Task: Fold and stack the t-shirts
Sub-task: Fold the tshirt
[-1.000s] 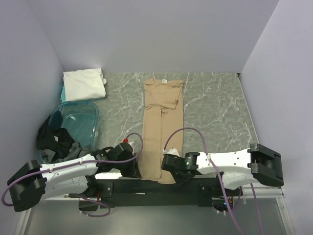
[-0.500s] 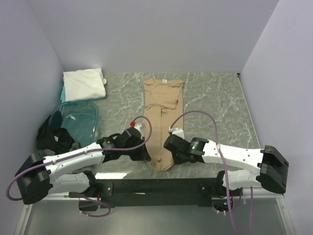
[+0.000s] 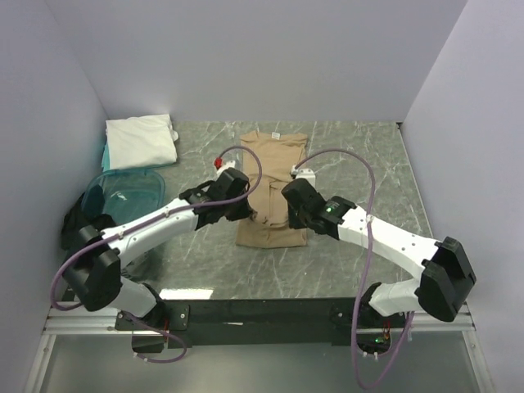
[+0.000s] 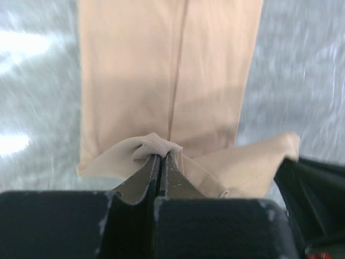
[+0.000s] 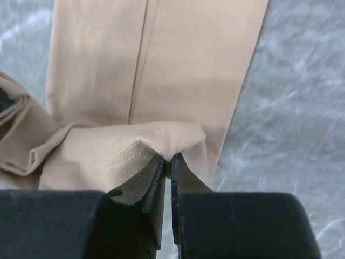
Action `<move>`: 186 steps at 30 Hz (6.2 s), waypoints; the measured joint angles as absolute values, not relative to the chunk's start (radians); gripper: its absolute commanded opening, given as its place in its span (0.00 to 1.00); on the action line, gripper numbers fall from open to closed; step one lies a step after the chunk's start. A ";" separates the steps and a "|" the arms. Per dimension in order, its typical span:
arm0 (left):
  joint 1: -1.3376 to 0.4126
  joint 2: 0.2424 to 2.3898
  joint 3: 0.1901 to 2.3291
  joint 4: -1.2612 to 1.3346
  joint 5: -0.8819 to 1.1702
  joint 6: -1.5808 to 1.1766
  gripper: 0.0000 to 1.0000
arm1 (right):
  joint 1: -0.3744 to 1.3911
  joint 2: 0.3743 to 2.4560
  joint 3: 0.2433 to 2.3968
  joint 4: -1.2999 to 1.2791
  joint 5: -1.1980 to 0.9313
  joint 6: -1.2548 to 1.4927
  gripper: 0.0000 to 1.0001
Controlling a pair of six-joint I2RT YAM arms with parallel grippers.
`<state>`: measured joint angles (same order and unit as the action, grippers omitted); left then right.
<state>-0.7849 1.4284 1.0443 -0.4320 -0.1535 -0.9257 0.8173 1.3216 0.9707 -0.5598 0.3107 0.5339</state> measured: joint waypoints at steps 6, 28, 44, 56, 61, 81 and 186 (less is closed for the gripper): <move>-0.750 1.525 1.151 -0.455 -0.247 -0.921 0.01 | 0.738 1.408 1.048 -0.519 0.309 0.495 0.07; -0.637 1.780 1.350 -0.424 -0.238 -0.759 0.01 | 0.529 1.622 1.184 -0.456 0.191 0.438 0.07; -0.570 1.959 1.480 -0.416 -0.127 -0.673 0.95 | 0.453 1.783 1.266 -0.453 0.098 0.432 0.58; -0.555 1.826 1.420 -0.378 -0.116 -0.669 1.00 | 0.432 1.611 1.171 -0.408 0.094 0.476 0.76; -0.556 1.625 1.213 -0.349 -0.083 -0.694 0.99 | 0.431 1.408 1.011 -0.364 0.086 0.512 0.78; -0.635 1.449 0.735 -0.222 0.022 -0.855 0.63 | 0.431 1.363 0.682 -0.213 -0.111 0.599 0.50; -0.329 2.153 1.748 -0.432 -0.012 -0.628 0.99 | 0.223 2.210 1.862 -0.446 -0.219 0.437 0.86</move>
